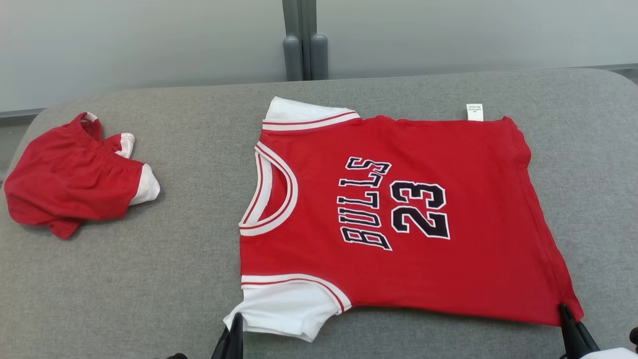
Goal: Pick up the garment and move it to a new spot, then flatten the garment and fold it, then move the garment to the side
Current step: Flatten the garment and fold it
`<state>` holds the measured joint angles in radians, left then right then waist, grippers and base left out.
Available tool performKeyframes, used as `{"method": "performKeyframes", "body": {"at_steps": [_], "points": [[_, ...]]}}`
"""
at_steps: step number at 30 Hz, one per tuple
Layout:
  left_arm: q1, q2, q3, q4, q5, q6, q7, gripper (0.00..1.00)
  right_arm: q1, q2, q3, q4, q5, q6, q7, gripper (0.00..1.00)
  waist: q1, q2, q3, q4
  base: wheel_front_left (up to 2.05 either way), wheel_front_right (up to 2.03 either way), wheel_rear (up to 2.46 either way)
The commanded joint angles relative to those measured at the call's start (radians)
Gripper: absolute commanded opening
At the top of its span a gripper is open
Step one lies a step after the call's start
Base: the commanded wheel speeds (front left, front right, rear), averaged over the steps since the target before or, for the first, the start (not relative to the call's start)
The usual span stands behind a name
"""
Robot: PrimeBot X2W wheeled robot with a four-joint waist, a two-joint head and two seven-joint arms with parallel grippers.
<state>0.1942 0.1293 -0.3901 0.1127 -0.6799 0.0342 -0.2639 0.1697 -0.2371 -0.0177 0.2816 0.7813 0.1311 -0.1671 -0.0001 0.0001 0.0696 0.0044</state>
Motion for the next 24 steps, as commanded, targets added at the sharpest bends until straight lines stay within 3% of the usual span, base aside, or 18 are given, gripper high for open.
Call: {"method": "performKeyframes", "body": {"at_steps": [1, 13, 24], "points": [[0.012, 0.01, 0.001, -0.005, 0.007, -0.005, 0.003, 0.0, 0.017, 0.007, -0.019, -0.015, -0.019, -0.001, 0.017, 0.0, 0.0001, -0.0001, -0.007, 0.006, 0.0, 0.0, 0.0], [-0.15, 0.054, -0.052, 0.009, 0.068, -0.056, 0.059, 0.0, -0.042, 0.079, -0.091, -0.09, -0.108, -0.001, 0.166, 0.0, 0.0001, -0.0001, -0.003, -0.004, 0.0, 0.0, 0.0], [-0.422, 0.074, -0.088, 0.131, 0.107, -0.122, 0.12, 0.0, -0.165, 0.118, -0.145, -0.148, -0.043, -0.001, 0.295, 0.0, 0.0001, -0.0001, 0.046, -0.026, 0.0, 0.0, 0.0]]}}
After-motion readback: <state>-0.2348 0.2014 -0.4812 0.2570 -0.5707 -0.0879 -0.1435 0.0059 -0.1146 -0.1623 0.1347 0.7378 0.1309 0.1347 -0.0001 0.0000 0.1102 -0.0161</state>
